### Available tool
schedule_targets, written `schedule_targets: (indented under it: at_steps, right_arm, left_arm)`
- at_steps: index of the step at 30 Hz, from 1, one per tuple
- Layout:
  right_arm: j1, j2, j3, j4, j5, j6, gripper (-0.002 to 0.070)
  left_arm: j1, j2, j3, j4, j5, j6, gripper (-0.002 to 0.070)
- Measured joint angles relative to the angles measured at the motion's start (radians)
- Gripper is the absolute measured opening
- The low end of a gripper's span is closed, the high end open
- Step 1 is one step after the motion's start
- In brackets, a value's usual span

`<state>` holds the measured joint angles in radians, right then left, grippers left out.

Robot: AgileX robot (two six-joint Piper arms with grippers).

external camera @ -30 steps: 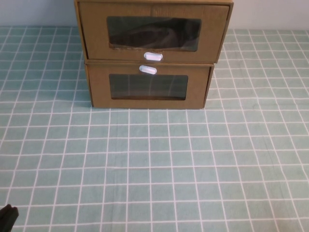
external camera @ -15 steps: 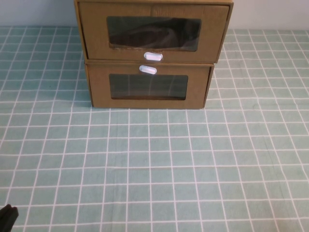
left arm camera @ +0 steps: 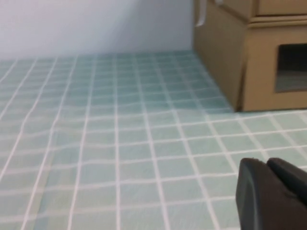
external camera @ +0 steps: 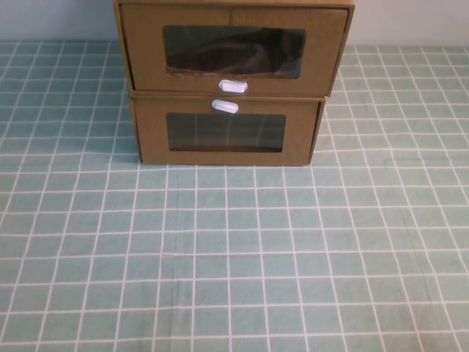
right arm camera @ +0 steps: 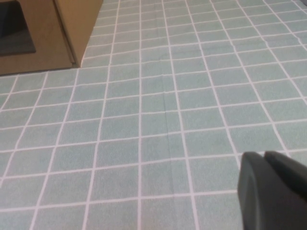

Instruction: Close the shoe box

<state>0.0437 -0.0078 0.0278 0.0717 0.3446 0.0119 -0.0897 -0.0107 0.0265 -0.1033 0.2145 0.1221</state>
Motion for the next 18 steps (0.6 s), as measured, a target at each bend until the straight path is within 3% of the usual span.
schedule_targets:
  at_steps: [5, 18]
  right_arm:
    - [0.0, 0.0, 0.0, 0.002, 0.002, 0.0, -0.0013]
    - [0.0, 0.0, 0.0, 0.002, 0.002, 0.0, -0.0013]
  left_arm:
    - [0.033, -0.001, 0.0, 0.071, 0.125, -0.073, -0.0005]
    - [0.034, -0.001, 0.0, 0.078, 0.14, -0.087, -0.0005]
